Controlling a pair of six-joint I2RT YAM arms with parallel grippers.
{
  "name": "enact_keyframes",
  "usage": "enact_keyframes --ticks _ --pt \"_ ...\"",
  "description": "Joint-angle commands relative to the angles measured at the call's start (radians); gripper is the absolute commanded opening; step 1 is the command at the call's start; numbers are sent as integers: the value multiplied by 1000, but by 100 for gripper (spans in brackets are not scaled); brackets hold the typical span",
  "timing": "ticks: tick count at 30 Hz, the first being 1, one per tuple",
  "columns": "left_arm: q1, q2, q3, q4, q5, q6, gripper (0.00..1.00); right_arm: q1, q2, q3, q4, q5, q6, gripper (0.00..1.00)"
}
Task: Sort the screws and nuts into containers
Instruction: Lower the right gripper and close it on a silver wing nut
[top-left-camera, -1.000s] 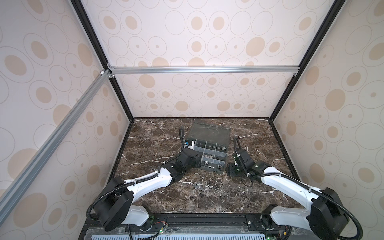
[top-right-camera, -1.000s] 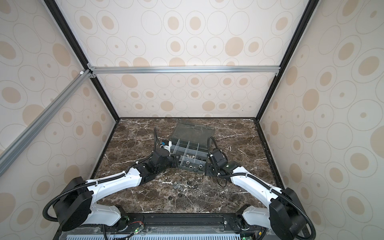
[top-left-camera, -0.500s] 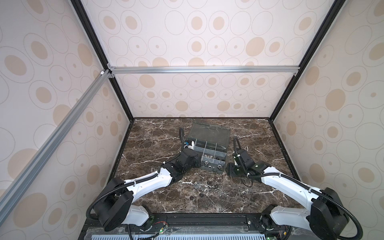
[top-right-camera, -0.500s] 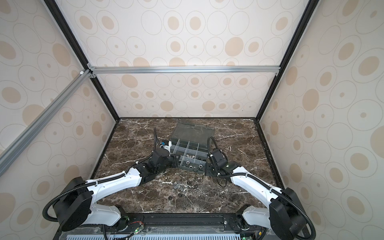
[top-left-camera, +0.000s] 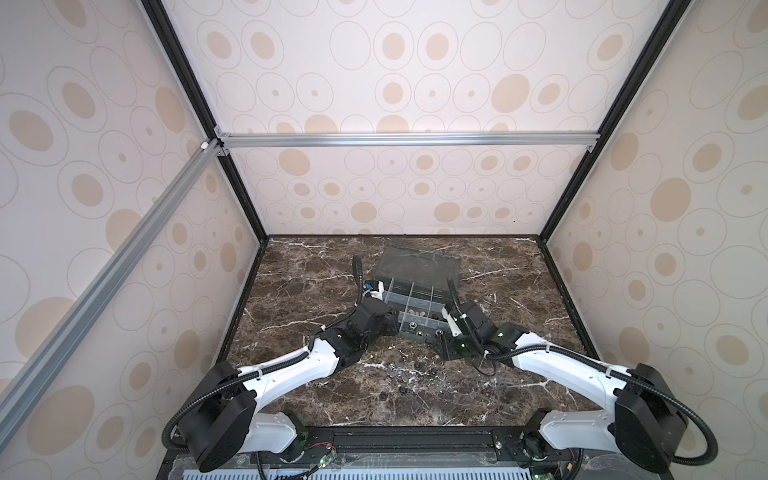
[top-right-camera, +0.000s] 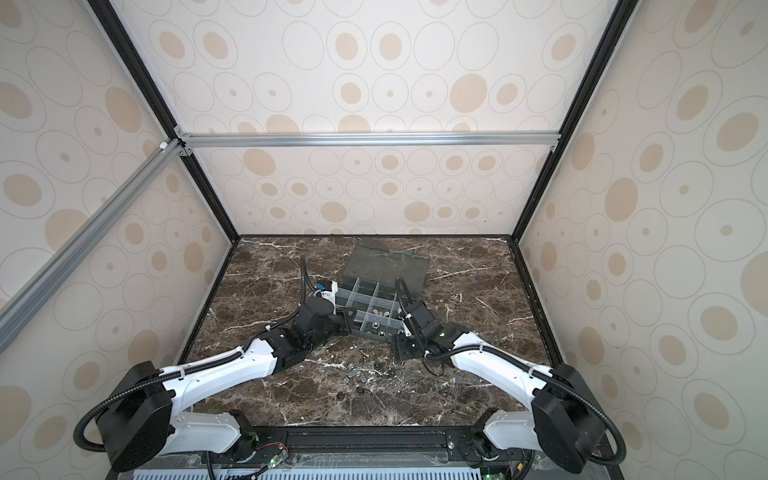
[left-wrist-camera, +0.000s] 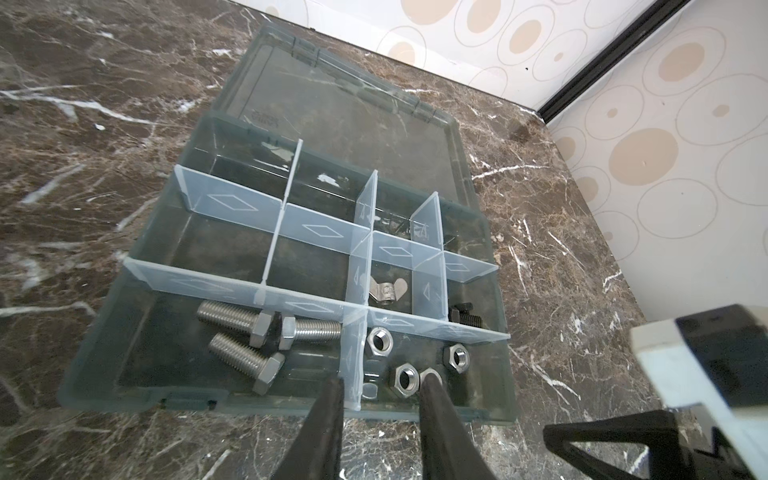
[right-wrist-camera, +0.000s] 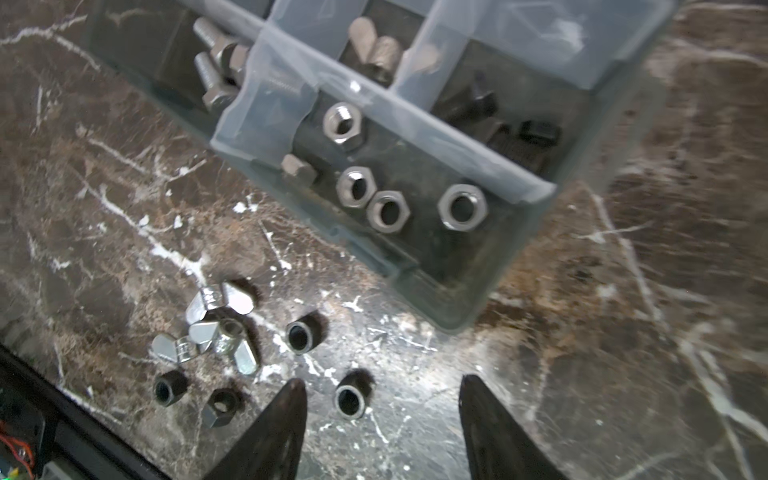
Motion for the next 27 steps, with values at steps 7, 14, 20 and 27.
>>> enact_keyframes --ticks 7,14,20,27 --pt "29 -139 -73 -86 -85 -22 32 186 249 202 -55 18 -170 60" --pt "58 -267 -151 -131 -122 -39 33 285 391 304 -129 43 -241 56" --pt "75 -351 -210 -164 -142 -61 34 309 433 321 -132 32 -255 47" --pt "89 -409 -245 -184 -153 -73 34 330 487 366 -158 63 -273 40"
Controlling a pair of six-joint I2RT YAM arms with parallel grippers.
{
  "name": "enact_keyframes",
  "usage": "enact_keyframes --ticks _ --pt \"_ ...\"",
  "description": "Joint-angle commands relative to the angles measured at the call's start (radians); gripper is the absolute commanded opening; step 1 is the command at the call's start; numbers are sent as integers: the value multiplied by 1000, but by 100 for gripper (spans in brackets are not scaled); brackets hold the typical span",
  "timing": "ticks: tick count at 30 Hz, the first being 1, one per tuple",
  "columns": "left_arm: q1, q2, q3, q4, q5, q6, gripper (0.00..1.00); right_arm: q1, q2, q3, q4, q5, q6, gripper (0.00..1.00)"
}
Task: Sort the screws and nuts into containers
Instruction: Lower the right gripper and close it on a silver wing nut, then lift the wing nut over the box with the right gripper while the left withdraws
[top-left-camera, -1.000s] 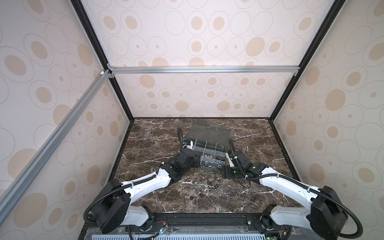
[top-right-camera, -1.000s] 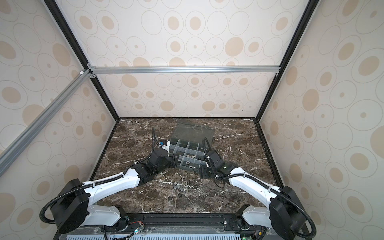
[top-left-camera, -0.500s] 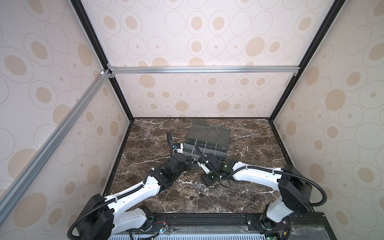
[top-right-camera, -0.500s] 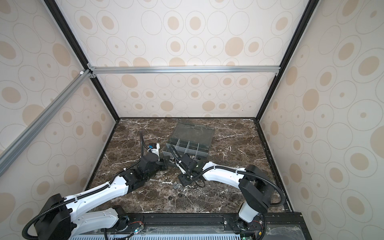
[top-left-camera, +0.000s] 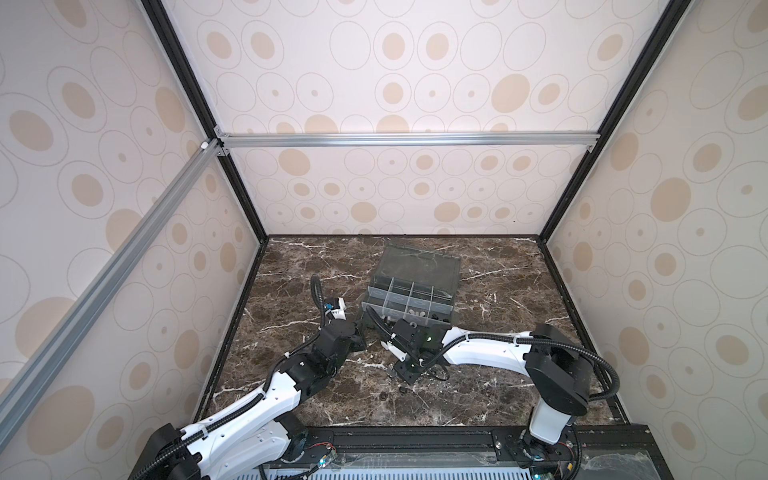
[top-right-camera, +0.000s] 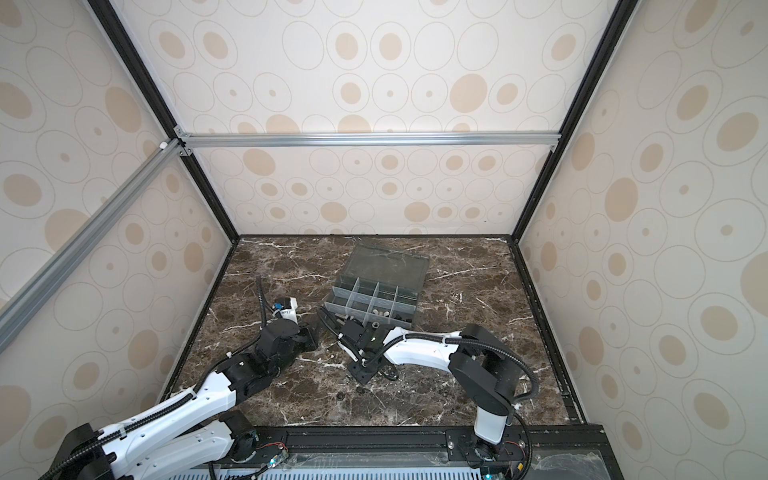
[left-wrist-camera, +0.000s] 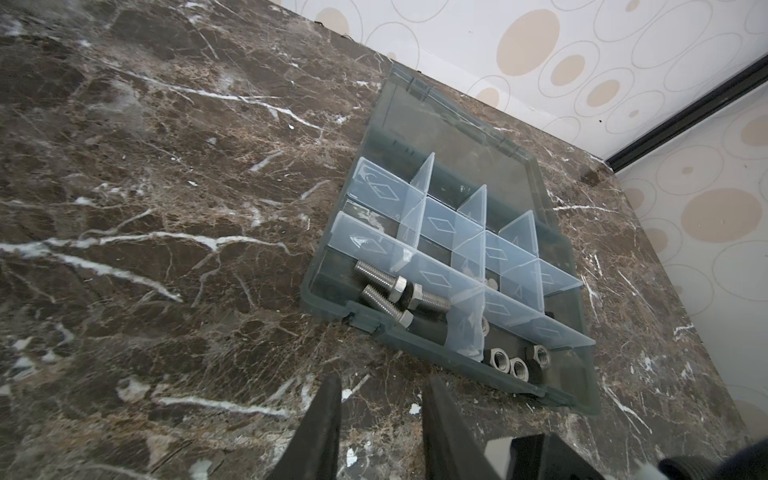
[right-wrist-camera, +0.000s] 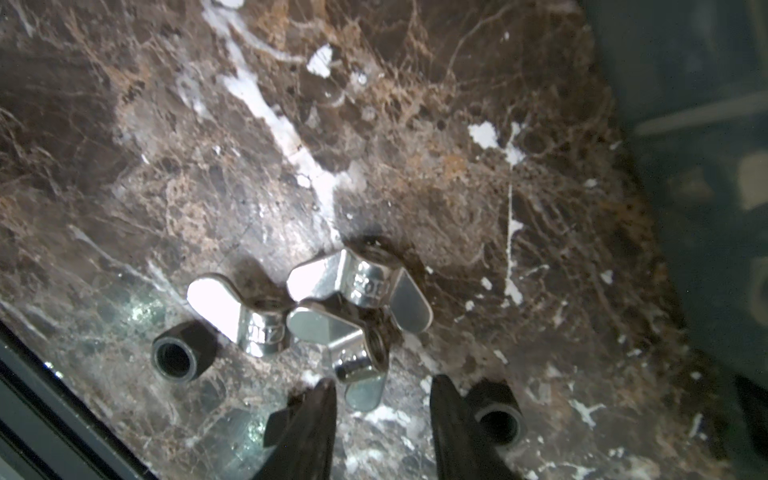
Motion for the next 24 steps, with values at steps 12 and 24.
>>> enact_keyframes --ticks 12,24 --pt "16 -45 -24 -24 -22 -32 34 39 84 77 -61 50 -30 23" --pt "17 -49 -24 -21 -11 -32 34 40 -5 51 -27 123 -42 15"
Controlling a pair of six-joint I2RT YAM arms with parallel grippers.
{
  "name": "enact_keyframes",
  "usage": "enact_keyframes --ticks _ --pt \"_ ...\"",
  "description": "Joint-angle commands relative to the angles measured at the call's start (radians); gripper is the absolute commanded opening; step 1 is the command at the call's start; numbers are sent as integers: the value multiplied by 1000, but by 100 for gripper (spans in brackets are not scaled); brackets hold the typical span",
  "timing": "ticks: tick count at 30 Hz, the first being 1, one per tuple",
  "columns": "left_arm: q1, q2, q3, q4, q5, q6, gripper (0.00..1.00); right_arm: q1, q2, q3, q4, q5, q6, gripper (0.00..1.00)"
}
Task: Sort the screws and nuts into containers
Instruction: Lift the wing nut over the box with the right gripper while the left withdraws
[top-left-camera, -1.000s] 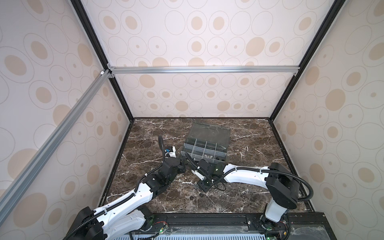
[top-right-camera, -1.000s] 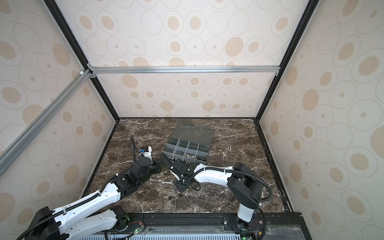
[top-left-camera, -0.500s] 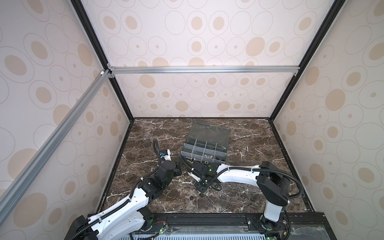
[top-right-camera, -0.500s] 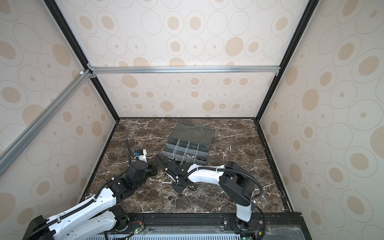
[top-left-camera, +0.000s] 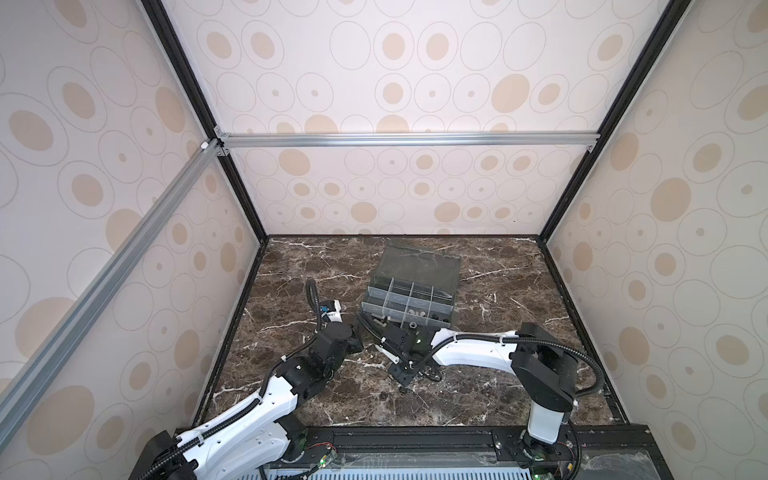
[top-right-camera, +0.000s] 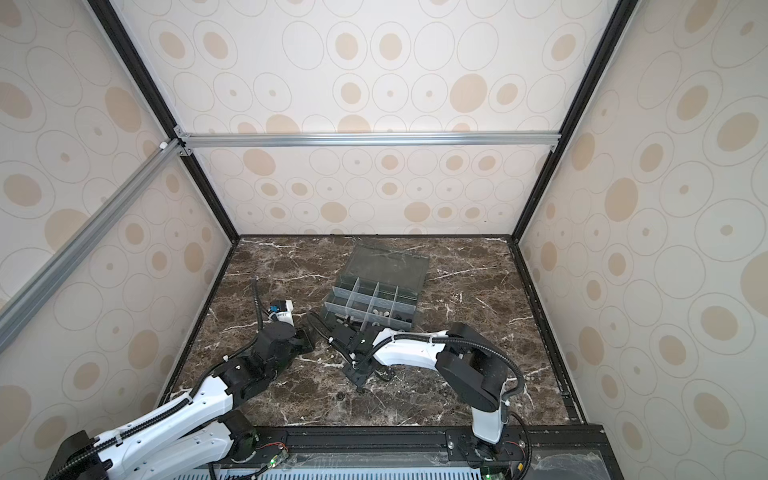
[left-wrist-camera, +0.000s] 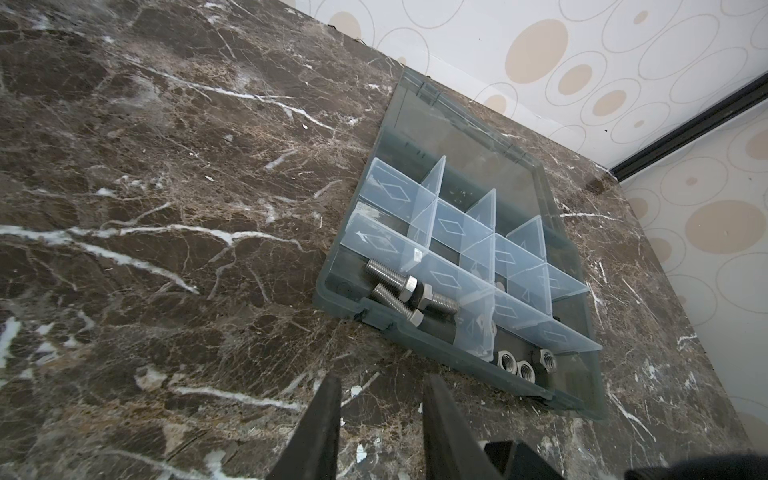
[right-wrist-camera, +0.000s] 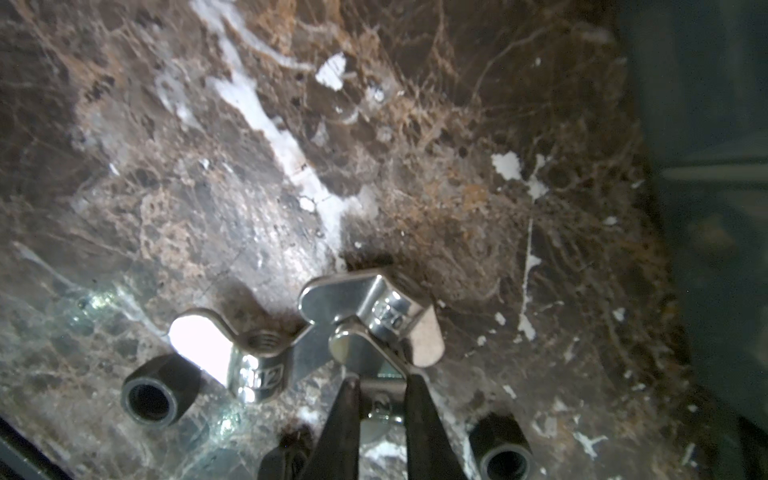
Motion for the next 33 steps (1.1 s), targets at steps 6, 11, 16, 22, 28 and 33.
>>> enact_keyframes --ticks 6,11,16,22,28,33 --pt "10 -15 -14 -2 -1 -23 34 -94 -130 78 -22 128 -90 15" --pt "10 -7 -13 7 16 -23 34 -213 -127 148 12 180 -86 16" --pt "10 -17 -19 8 17 -32 34 -282 -48 231 -19 255 -26 16" --pt "10 -20 -23 12 42 -37 34 -324 22 258 -14 265 38 16" --pt "10 -14 -34 17 56 -50 34 -331 50 280 6 268 50 16" --pt "9 0 -33 39 63 -54 34 -335 68 309 3 279 75 16"
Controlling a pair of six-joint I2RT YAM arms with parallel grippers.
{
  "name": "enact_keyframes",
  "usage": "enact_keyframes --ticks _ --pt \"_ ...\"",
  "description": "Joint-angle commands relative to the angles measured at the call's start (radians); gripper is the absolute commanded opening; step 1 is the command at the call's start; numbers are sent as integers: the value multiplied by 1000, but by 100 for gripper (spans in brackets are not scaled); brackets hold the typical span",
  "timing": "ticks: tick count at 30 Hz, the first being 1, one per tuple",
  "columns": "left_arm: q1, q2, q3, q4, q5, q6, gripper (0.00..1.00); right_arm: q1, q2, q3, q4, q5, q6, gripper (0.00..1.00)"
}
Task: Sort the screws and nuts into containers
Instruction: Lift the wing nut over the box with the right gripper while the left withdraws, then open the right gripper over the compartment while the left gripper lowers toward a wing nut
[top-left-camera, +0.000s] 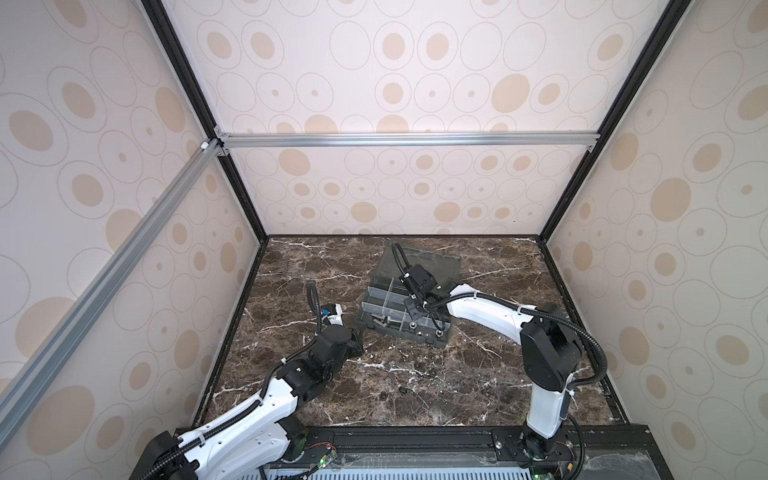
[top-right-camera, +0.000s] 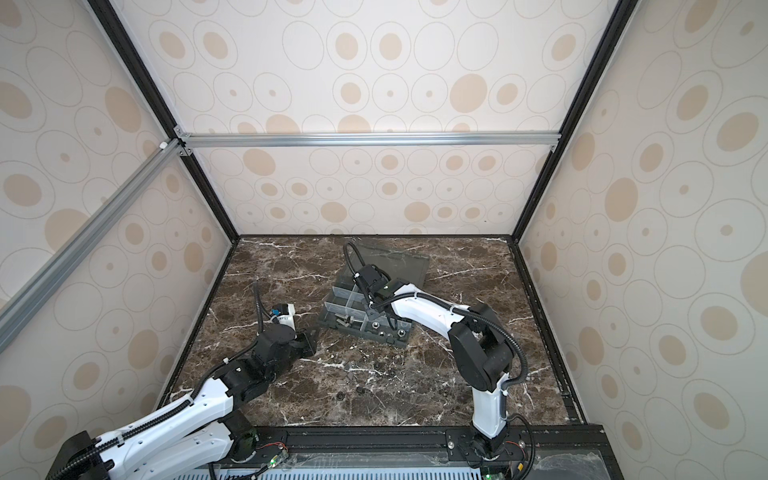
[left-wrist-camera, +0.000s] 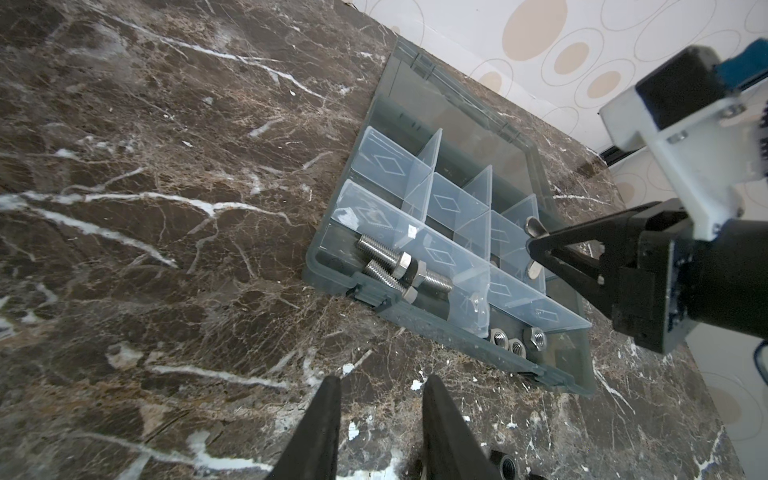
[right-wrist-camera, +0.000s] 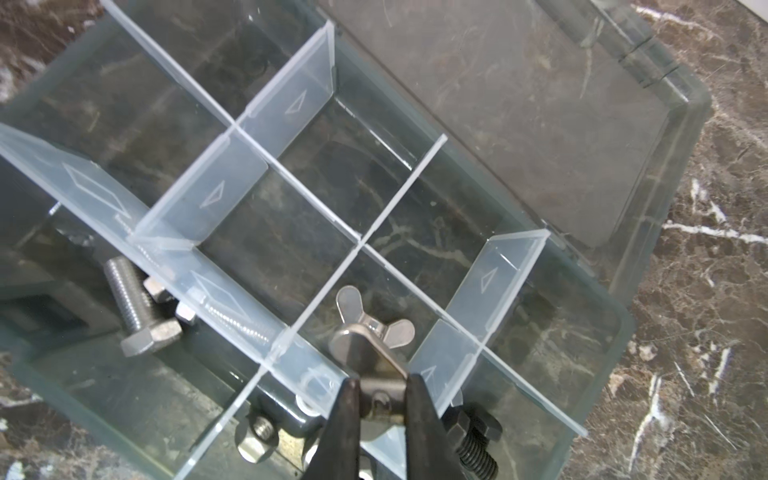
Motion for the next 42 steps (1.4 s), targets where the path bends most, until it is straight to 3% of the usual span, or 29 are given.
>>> enact_keyframes --ticks 1,8,12,34,42 --pt "7 12 3 29 3 -22 34 -5 20 42 0 28 31 17" --pt "8 50 21 42 21 -11 34 -6 31 47 -15 52 58 39" --pt "7 65 27 54 26 -3 34 -7 18 28 -1 55 74 45" --pt "7 76 24 85 46 -7 34 -8 -87 -64 73 56 183 49" --pt "7 73 20 105 86 19 34 -3 -89 -76 75 9 214 49"
